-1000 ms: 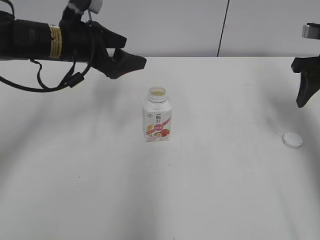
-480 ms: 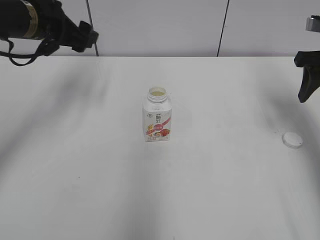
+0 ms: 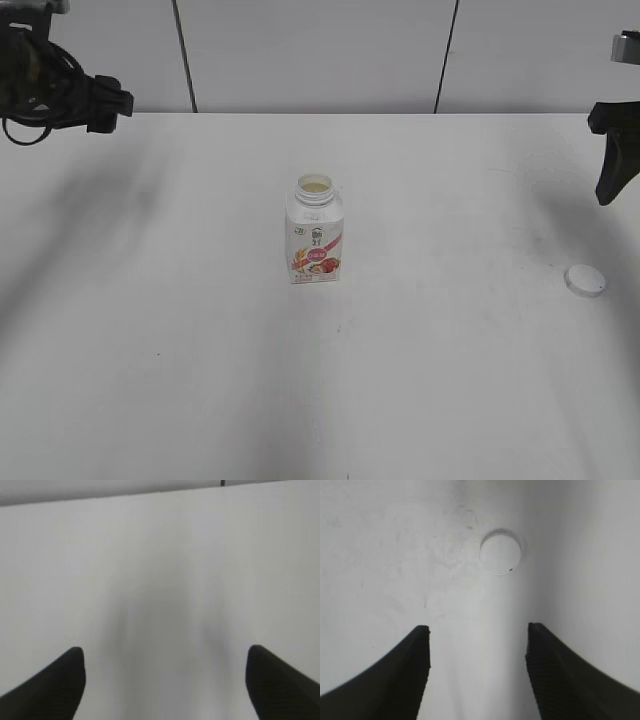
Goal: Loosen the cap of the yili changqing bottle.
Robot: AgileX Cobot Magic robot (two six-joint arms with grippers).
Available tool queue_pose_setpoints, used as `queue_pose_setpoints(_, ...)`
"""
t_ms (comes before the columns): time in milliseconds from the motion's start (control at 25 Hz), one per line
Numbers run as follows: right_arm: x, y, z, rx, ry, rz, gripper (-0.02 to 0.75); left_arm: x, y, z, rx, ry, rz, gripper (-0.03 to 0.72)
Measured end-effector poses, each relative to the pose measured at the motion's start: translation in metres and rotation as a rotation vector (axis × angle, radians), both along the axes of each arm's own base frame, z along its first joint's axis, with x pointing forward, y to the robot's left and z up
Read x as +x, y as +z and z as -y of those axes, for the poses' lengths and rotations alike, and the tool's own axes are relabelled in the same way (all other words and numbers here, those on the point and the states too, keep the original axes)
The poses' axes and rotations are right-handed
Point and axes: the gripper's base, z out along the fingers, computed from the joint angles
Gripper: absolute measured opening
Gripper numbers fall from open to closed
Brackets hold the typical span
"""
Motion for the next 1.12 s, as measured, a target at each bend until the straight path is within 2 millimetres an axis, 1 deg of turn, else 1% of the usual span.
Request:
queue_pose_setpoints(80,0.0,0.0,0.0,0.0,0.0,0.0,0.481,-0.004,-0.001,0.001,-0.046,0.039,-0.049,0.594)
queue_pose_setpoints(160,0.0,0.0,0.0,0.0,0.0,0.001,0.481,-0.006,0.005,0.001,-0.072,0.067,-0.097,0.594)
queue_pose_setpoints(280,-0.001,0.003,0.0,0.0,0.0,0.008,0.481,-0.009,0.023,0.002,-0.089,0.08,-0.172,0.594)
queue_pose_setpoints(520,-0.006,0.017,0.0,-0.001,0.0,0.049,0.481,-0.021,0.046,0.007,-0.103,0.053,-0.414,0.594)
queue_pose_setpoints(720,-0.011,0.03,0.0,-0.002,0.0,0.085,0.481,-0.035,0.046,0.011,-0.142,0.044,-0.573,0.593)
queue_pose_setpoints(880,-0.018,0.045,0.0,-0.003,0.0,0.128,0.481,-0.04,0.045,0.011,-0.138,0.052,-0.623,0.593)
queue_pose_setpoints(1000,-0.027,0.062,-0.001,-0.004,0.0,0.178,0.481,-0.042,0.049,0.011,-0.142,0.05,-0.615,0.593)
queue_pose_setpoints(1080,-0.038,0.076,-0.001,-0.005,0.0,0.218,0.481,-0.049,0.055,0.009,-0.149,0.048,-0.602,0.593)
queue_pose_setpoints(1120,-0.043,0.082,-0.001,-0.005,0.0,0.234,0.481,-0.056,0.059,0.008,-0.151,0.047,-0.596,0.593)
